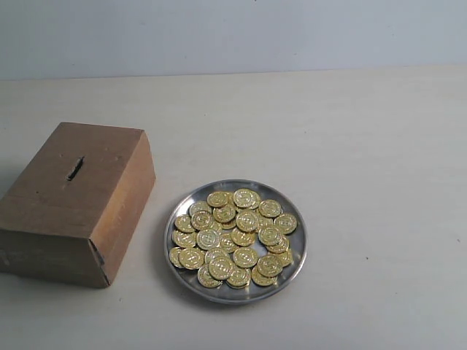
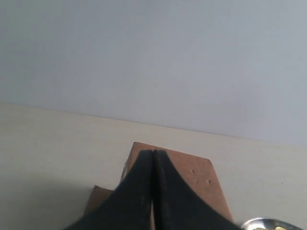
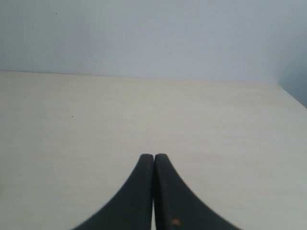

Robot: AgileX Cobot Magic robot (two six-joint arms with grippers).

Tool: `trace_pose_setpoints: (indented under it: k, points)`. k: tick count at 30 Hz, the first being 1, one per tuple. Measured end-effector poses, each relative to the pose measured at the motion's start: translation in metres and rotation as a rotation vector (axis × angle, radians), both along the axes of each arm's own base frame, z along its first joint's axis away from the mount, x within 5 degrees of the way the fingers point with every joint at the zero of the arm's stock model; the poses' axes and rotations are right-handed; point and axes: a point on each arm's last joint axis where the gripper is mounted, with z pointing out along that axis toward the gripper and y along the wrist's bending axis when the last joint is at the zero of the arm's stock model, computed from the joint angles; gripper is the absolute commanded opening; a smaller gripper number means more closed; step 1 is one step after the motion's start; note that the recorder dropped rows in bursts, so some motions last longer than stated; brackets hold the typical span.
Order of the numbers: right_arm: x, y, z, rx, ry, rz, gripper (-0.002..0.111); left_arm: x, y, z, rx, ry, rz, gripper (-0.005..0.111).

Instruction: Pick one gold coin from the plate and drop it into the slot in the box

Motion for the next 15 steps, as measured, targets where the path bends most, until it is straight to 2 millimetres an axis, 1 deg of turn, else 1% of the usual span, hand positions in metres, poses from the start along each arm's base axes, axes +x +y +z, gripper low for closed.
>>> trace_pose_setpoints:
  k: [8, 15]
  points:
    - [0.0, 0.0, 0.0, 0.0, 0.0, 0.0, 0.0, 0.001, 0.009, -0.004, -0.008, 0.045, 0.097, 0.0]
    - [0.0, 0.0, 0.0, 0.0, 0.0, 0.0, 0.0, -0.001, 0.011, -0.021, 0.062, 0.225, 0.111, 0.0]
